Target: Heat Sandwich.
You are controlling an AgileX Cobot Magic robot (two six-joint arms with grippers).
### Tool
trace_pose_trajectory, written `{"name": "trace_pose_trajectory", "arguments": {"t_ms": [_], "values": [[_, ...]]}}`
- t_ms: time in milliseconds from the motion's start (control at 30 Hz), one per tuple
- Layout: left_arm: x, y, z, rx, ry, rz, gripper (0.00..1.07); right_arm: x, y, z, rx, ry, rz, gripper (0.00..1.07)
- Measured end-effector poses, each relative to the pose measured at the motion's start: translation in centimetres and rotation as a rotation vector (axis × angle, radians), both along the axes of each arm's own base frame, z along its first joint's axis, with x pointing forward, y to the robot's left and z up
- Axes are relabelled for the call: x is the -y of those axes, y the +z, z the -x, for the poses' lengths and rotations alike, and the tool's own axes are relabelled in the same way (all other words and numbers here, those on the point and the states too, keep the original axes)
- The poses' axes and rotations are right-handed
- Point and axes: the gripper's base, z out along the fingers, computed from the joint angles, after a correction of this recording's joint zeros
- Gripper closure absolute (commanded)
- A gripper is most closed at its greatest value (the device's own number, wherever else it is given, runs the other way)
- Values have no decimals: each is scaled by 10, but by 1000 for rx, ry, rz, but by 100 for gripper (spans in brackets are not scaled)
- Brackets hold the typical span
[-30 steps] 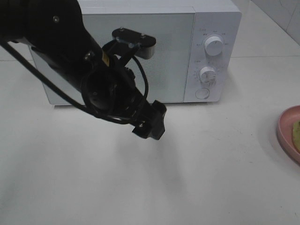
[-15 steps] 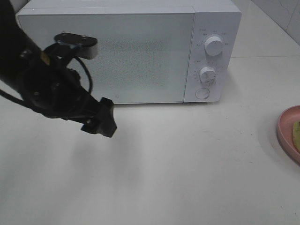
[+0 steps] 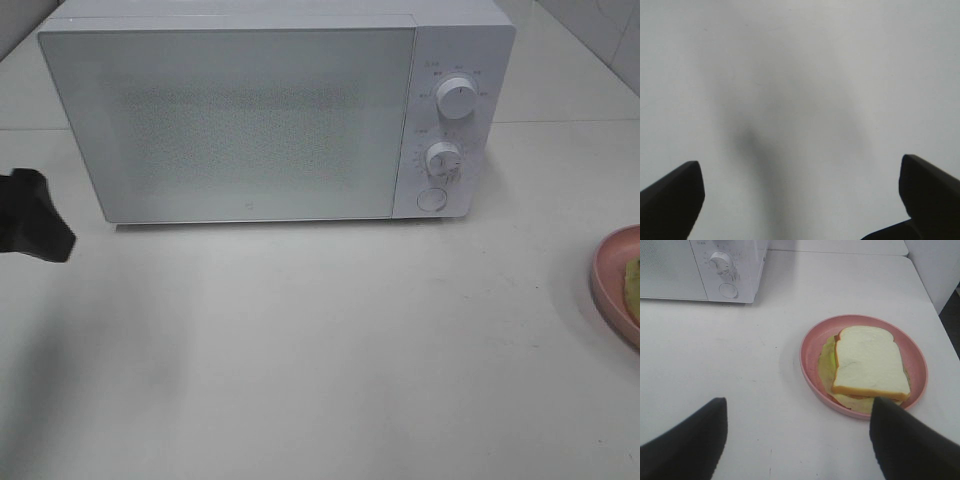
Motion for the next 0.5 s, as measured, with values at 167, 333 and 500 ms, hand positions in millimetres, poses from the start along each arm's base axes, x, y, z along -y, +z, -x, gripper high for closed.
{"name": "trace_pose_trajectory", "arguments": {"t_ms": [167, 333, 500], "values": [[-28, 21, 15, 46, 91, -12, 7, 0, 0, 0, 0, 0, 0, 31], [-50, 31, 36, 70, 180, -20, 7, 0, 0, 0, 0, 0, 0, 31], [-59, 30, 65, 113, 232, -24, 7, 0, 0, 0, 0, 0, 0, 31]]}}
